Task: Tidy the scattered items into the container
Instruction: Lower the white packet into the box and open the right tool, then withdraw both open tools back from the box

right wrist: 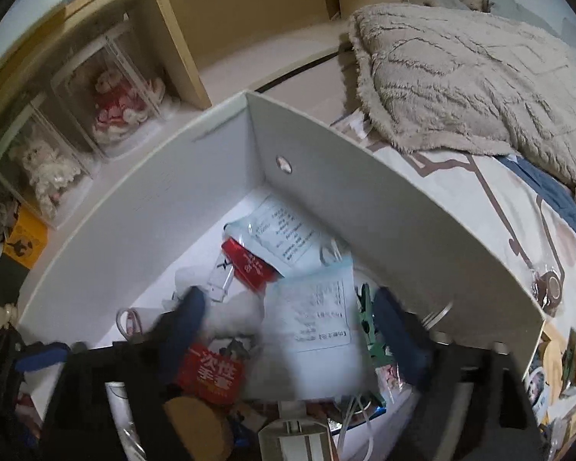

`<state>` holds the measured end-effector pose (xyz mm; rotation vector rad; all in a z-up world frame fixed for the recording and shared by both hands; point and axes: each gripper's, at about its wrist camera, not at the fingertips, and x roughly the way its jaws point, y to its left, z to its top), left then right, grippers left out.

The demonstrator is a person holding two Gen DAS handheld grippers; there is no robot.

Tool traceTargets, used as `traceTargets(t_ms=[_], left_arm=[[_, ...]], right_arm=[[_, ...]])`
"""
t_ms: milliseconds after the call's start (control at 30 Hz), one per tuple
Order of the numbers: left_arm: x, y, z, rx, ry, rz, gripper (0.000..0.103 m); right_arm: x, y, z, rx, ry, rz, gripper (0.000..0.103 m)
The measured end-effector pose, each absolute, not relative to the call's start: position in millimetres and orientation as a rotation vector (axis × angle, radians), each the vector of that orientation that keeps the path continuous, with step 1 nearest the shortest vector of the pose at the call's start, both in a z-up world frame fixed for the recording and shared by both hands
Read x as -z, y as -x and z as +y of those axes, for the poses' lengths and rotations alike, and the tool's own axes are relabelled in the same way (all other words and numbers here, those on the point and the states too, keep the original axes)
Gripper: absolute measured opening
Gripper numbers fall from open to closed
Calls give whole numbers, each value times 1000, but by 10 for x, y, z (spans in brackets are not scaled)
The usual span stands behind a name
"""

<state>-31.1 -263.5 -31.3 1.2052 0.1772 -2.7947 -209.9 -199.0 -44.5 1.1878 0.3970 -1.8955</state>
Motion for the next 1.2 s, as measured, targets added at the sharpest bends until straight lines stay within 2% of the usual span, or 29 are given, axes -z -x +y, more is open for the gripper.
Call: traceTargets(t_ms=[200, 300, 900, 1200], left_arm=[[326, 323, -2591, 2793, -1212, 169, 101], [301, 316, -2559, 2803, -1204, 162, 101], [174, 298, -2470, 2798, -1118, 151, 101], [155, 290, -2443, 2797, -1083, 136, 101]], right_arm=[[338, 1995, -1853, 1935, -1120, 397, 92], [238, 1943, -1721, 1950, -1079, 367, 100], [-4, 1567, -703, 2131, -843, 229, 100], [-38, 1333, -423, 2172, -766, 219, 102]])
